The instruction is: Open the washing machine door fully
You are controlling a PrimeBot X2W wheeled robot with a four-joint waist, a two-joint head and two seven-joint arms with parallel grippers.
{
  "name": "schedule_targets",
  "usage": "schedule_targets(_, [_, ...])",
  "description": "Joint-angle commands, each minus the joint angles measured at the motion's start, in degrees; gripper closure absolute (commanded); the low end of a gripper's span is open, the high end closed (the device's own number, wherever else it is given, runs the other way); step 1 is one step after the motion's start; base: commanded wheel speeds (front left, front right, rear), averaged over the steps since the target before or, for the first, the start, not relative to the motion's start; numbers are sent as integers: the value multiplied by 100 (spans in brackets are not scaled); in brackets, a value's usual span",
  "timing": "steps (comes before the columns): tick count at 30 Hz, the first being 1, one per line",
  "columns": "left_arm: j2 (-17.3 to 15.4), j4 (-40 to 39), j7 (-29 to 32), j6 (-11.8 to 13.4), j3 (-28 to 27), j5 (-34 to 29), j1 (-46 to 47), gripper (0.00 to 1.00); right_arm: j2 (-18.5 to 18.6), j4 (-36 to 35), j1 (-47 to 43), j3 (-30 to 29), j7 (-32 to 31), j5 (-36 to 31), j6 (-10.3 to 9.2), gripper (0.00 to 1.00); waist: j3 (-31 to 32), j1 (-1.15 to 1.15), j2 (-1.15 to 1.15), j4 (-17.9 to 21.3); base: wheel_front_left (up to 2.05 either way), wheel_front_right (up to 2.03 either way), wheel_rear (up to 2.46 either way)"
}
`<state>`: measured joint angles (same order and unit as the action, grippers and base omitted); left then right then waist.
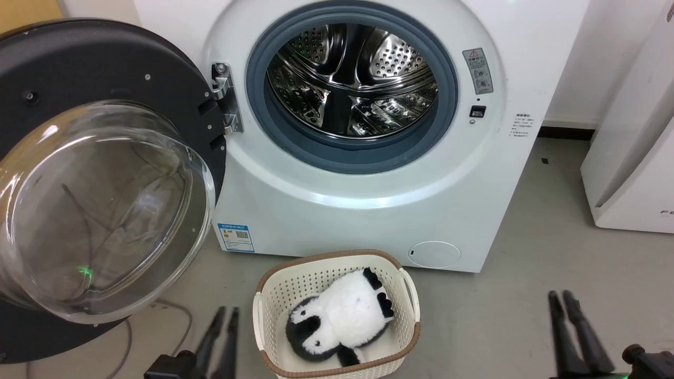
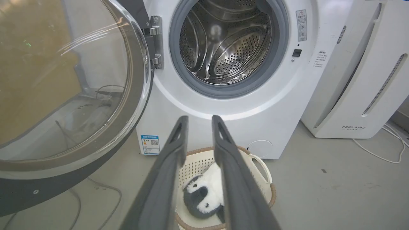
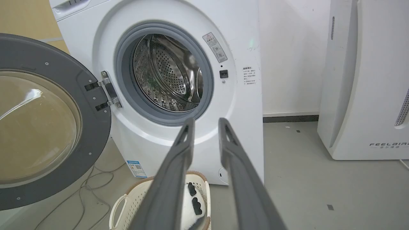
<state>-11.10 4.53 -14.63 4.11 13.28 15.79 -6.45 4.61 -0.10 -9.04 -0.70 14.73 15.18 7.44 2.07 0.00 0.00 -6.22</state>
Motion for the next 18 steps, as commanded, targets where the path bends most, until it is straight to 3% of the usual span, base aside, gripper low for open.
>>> schedule_targets(1, [0, -1, 5, -1, 2, -2, 1, 100, 0, 0, 2, 0, -3, -3, 0, 100, 0, 0, 0, 2, 0, 0, 0])
schedule_targets(18, [105, -60, 193, -53, -166, -204, 84, 100, -22, 1, 118, 9, -191, -197, 1, 100, -27, 0, 0, 82, 0, 0, 0])
